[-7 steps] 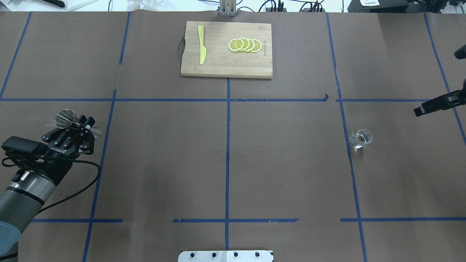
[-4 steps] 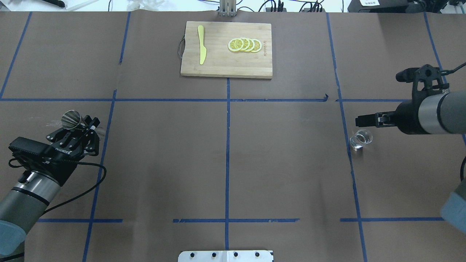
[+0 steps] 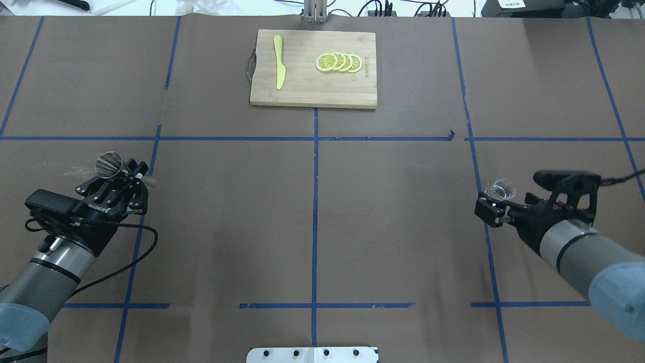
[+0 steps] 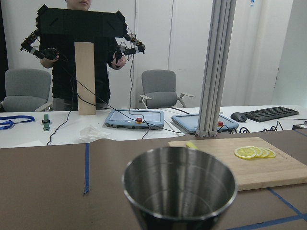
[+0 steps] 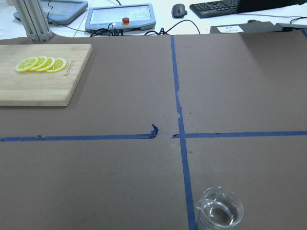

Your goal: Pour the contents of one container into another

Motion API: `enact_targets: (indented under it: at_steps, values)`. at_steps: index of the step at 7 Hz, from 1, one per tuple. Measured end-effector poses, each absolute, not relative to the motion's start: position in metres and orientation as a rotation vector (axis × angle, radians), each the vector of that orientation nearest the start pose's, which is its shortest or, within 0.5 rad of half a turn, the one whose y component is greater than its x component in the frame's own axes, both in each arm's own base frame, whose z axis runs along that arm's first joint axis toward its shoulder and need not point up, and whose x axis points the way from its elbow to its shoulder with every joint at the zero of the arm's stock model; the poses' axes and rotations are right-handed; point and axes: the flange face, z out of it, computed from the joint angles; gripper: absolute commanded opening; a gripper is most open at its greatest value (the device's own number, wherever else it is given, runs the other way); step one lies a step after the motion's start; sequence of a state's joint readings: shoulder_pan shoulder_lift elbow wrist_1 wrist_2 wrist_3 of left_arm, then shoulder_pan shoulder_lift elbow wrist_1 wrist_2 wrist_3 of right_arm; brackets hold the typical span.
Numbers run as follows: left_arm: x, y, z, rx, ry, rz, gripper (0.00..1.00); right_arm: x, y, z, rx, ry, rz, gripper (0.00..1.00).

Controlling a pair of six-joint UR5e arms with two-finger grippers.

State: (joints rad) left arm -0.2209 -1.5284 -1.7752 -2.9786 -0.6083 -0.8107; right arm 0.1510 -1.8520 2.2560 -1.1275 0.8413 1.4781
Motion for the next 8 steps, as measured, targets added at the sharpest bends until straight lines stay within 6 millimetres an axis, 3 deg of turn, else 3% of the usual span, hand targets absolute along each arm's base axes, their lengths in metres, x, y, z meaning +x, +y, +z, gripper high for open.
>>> enact_targets:
  at_steps: [2, 4, 6, 8]
  values:
    - [0.371, -0.303, 0.428, 1.304, 0.881, -0.323, 0.0, -0.354, -0.225, 0.446, 0.929, -0.656, 0.41, 0.99]
    - [0.371, -0.303, 0.429, 1.303, 0.878, -0.32, 0.0, -0.369, -0.221, 0.489, 1.025, -0.602, 0.426, 0.98]
    - [0.371, -0.303, 0.429, 1.304, 0.879, -0.322, 0.0, -0.398, -0.222, 0.504, 1.076, -0.587, 0.435, 0.97]
    - [0.371, -0.304, 0.429, 1.305, 0.879, -0.324, 0.0, -0.423, -0.223, 0.505, 1.088, -0.589, 0.44, 0.97]
